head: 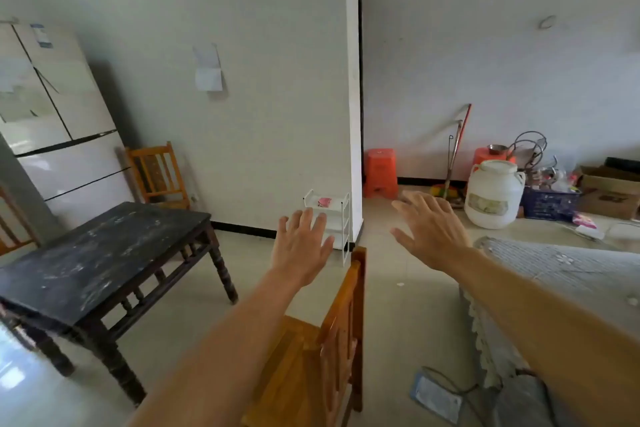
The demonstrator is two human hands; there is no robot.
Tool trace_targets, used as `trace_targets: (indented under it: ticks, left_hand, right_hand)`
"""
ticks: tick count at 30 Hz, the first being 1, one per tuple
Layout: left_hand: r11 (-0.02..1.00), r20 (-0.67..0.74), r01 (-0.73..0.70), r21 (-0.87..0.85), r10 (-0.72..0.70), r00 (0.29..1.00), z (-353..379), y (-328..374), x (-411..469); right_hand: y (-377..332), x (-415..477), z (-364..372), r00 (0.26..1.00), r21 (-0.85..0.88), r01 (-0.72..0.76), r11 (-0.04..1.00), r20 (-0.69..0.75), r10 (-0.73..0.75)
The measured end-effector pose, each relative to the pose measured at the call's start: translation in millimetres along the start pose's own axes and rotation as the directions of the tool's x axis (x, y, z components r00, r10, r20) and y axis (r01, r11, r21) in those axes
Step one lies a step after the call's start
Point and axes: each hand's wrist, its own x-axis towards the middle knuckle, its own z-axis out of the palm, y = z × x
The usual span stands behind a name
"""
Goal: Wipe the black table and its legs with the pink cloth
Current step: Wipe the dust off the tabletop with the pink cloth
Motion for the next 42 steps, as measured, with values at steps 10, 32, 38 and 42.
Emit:
trace_targets:
  ticks: [10, 32, 38, 42]
  left_hand:
    - [0.999, 0.049, 0.050, -0.005, -0.049, 0.998, 91.5, 46.9, 148.4]
    - [0.983, 0.185, 0.183, 0.003, -0.180, 0.966, 300.2, 6.7, 483.0]
    - [0.967, 0.202, 0.255, -0.013, -0.248, 0.948, 362.4, -13.5, 566.2]
    - [0.938, 0.232, 0.347, -0.021, -0.332, 0.914, 409.3, -28.8, 621.8]
  right_hand:
    - [131.3, 87.1, 105.3, 0.986, 0.042, -0.038, 0.998, 0.166, 0.030]
    - [273.0, 379.0, 348.7, 0.920, 0.169, 0.066, 0.983, 0.371, -0.125]
    - [304.2, 465.4, 440.9, 0.879, 0.200, 0.138, 0.970, 0.426, -0.213]
    - [318.9, 528.9, 518.1, 0.845, 0.261, 0.172, 0.950, 0.457, -0.279]
